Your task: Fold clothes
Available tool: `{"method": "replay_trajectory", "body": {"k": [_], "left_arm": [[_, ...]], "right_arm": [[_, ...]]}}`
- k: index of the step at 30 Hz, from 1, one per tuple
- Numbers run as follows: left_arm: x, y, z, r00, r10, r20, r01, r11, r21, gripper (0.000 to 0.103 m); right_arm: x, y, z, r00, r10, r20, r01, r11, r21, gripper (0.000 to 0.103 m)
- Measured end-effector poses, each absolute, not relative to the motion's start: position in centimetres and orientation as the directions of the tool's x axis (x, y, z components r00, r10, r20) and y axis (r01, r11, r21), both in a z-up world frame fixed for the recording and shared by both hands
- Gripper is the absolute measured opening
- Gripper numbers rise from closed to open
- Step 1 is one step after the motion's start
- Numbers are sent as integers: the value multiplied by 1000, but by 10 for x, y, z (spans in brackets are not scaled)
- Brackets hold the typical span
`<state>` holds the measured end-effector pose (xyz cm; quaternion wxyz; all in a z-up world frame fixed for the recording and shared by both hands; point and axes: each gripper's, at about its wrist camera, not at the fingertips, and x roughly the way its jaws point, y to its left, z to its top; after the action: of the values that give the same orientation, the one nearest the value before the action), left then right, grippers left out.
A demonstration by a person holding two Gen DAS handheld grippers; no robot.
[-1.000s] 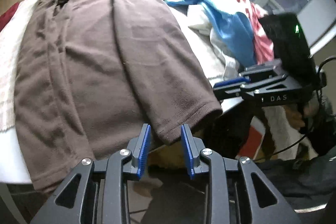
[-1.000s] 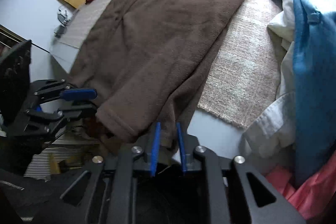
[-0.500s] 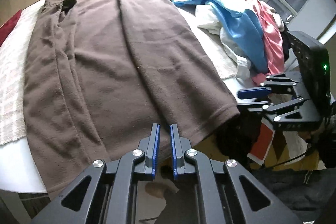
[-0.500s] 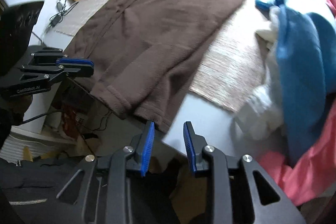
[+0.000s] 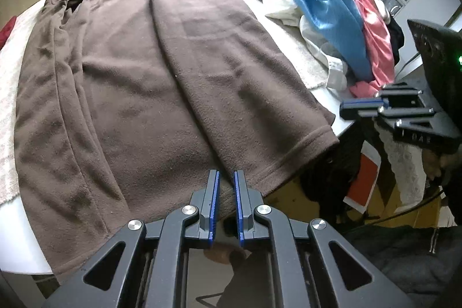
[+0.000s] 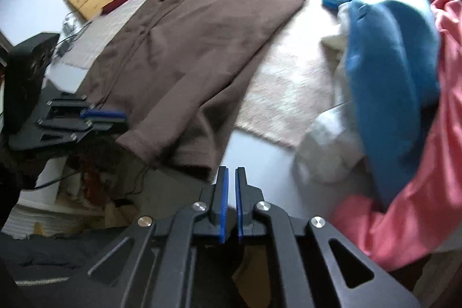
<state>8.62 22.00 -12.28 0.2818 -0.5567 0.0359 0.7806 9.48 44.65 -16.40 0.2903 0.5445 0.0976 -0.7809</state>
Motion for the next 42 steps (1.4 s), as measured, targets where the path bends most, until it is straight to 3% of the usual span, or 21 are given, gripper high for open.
{"method": "replay_trajectory", "body": {"k": [3,10,13,15,16,21,26,27,30,31,33,35,36,40,42], "left_arm": [[87,221,-122,-220,397,-891,-486,-837,-253,8],[88,223,-123,-219,389,-895,-493,-836,-243,8],[89,223,-124,-217,389,-895,-495,-834,-242,8],[90,223,-125,-218,390,-895,-497,-833,-243,8],[90,223,-125,-218,391,-894,-497,-833,-242,8],[91,224,-127,-218,394,-893,-503,-830,-243,9],[92,223,-126,-215,395,-893,-506,-827,-244,11],[92,223,-126,-215,395,-893,-507,-826,-244,11],[92,225,-124,-213,393,-894,-514,-824,-240,11],[92,226,-122,-215,395,-893,-514,-823,-241,11],[93,227,-116,-223,404,-887,-517,-821,-244,11],[96,228,-106,-239,425,-873,-525,-813,-252,13],[97,231,-100,-240,441,-865,-533,-804,-262,14],[106,249,-82,-239,483,-842,-603,-754,-261,18],[110,261,-82,-227,489,-842,-635,-730,-253,19]], "right_arm": [[103,434,-167,-230,-348,-909,601,-785,149,19],[94,417,-180,-266,-338,-903,631,-769,102,20],[93,416,-182,-258,-346,-902,646,-756,105,18],[93,417,-177,-272,-353,-895,634,-765,109,7],[95,420,-170,-294,-358,-886,620,-777,108,6],[101,453,-150,-329,-394,-858,471,-856,213,4],[102,458,-170,-268,-253,-929,430,-895,120,5],[104,454,-163,-281,-272,-920,457,-881,121,8],[109,438,-148,-320,-324,-890,544,-832,108,40],[110,433,-149,-322,-332,-887,568,-817,99,43],[110,426,-154,-320,-336,-886,595,-799,88,42],[103,425,-165,-292,-348,-891,589,-799,119,24],[99,426,-170,-265,-370,-890,582,-797,159,5],[83,443,-177,-142,-566,-812,473,-759,447,5],[83,451,-173,-143,-600,-787,460,-745,483,6]]}}
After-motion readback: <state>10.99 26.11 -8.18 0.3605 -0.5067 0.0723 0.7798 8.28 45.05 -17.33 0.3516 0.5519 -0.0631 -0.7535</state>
